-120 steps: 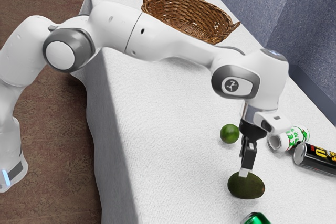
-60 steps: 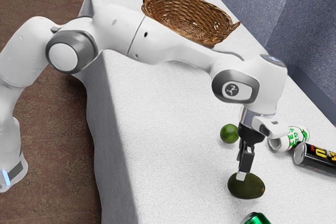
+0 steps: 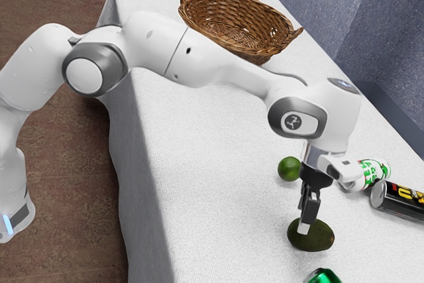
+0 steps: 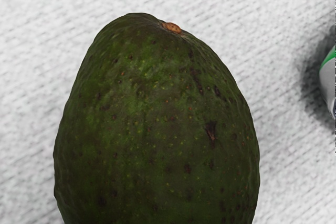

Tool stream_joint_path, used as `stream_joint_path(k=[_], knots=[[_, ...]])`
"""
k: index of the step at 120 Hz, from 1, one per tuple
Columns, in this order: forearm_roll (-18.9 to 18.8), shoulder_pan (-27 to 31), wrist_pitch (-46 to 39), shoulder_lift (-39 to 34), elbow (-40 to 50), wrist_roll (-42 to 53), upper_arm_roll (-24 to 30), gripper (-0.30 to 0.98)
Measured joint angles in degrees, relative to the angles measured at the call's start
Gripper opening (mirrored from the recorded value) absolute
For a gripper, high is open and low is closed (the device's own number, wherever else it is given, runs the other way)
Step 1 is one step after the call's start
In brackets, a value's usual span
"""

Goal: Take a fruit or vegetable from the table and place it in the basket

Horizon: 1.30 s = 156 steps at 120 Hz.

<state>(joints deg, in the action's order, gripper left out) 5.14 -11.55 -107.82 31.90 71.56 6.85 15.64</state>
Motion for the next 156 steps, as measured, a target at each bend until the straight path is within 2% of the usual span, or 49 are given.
stream_joint_path(k=[70,96,156], knots=[[0.5,0.0,-0.4,2.1,-1.2,0.5,-0.7,0.69],[-1.5,-0.1,-0.4,4.6,-5.2,0.8,-0.3,0.69],[-4.2,-0.4,-0.4,6.2,-8.4,1.4,1.7,0.69]])
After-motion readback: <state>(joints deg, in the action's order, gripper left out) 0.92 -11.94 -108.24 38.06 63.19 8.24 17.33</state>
